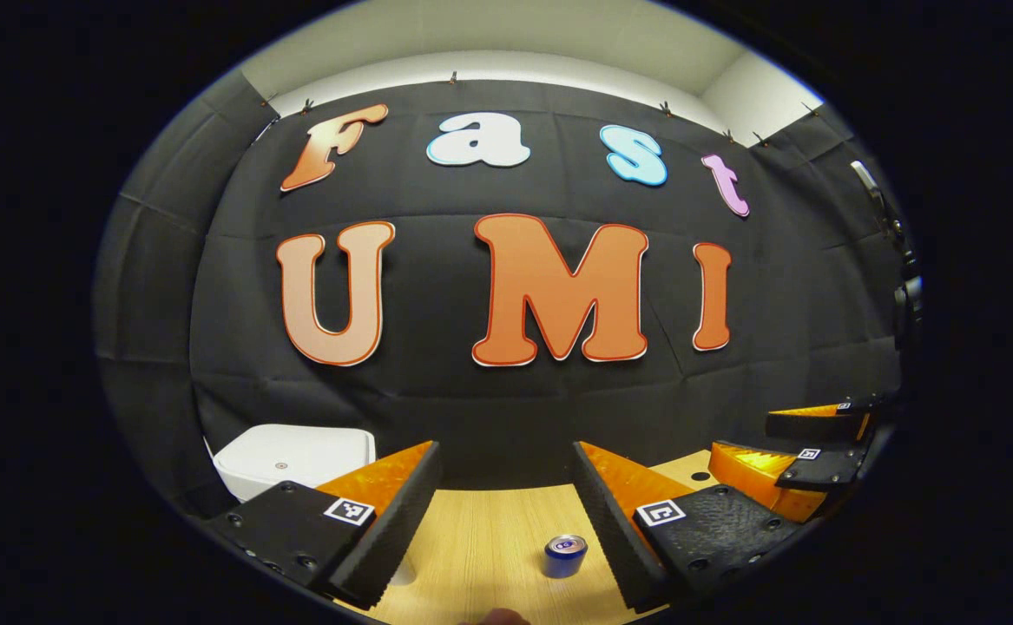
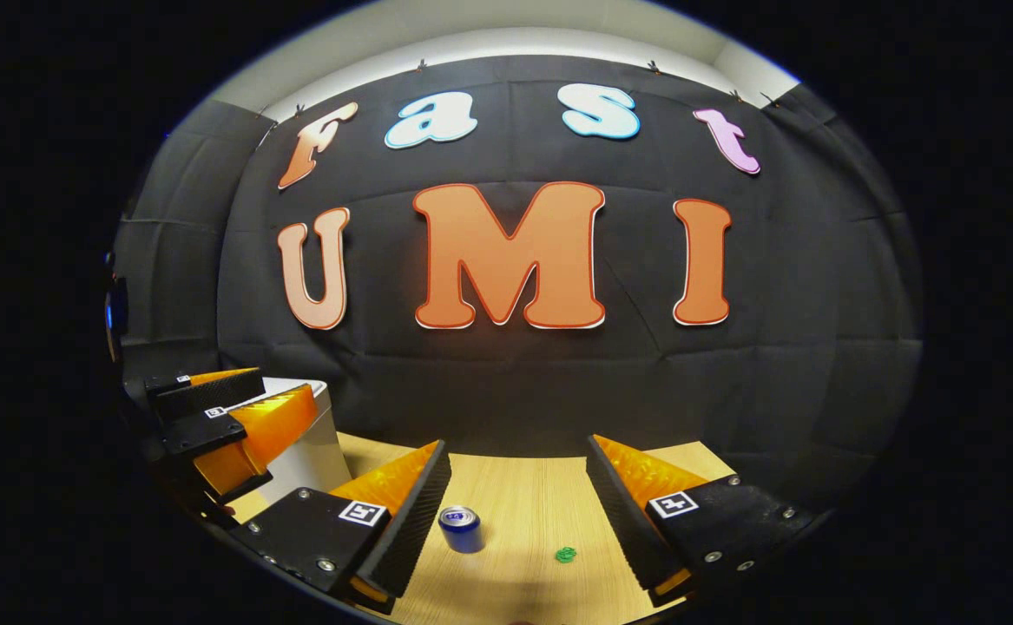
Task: Press the lid of the desktop garbage bin to open it, pick up the crumpled paper on the desktop and throw it into the bin, then pick up the pop can on the desktop and drop it into the bin, and finally close the garbage bin lid.
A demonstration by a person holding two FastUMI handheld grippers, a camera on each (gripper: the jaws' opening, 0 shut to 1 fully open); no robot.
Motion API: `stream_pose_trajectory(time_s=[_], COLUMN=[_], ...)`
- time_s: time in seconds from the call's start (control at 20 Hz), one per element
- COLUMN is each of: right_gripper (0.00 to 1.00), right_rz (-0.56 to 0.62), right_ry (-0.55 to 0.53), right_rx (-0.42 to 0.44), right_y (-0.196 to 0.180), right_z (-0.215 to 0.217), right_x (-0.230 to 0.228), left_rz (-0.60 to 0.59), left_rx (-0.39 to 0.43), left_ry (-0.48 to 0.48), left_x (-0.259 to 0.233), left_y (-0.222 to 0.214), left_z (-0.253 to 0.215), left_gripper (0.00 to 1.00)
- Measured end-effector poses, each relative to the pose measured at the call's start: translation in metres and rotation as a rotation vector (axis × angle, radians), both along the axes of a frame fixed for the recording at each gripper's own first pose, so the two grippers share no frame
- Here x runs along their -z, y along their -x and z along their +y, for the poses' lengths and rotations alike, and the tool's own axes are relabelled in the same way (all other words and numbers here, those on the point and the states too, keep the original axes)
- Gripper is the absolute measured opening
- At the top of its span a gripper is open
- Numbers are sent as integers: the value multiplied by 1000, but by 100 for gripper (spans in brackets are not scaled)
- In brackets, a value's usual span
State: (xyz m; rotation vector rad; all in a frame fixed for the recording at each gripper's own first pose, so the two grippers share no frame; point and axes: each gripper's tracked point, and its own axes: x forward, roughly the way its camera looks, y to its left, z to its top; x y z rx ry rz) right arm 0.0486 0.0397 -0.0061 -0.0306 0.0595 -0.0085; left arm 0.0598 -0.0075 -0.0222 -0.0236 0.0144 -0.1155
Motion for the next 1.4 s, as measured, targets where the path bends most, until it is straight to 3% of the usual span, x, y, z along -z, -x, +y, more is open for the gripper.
stream_pose_trajectory(time_s=[0.4,0.75,0.95,1.15,1.3,1.4], right_gripper=[94,94,94,94,94,94], right_rz=[8,31,33,25,30,33], right_ry=[17,28,31,33,32,36], right_rx=[16,32,36,44,50,55], right_y=[0,5,9,12,14,16], right_z=[-4,-11,-13,-15,-15,-16], right_x=[9,16,17,15,18,19], left_rz=[-31,-70,-30,42,159,299], left_rx=[-91,-361,-361,-287,-238,-231], left_ry=[-18,-51,-61,-55,57,120], left_x=[-20,-57,-67,-55,-16,18], left_y=[-20,-41,-50,-58,-68,-75], left_z=[40,175,225,245,249,255], left_gripper=[94,98,92,66,11,0])
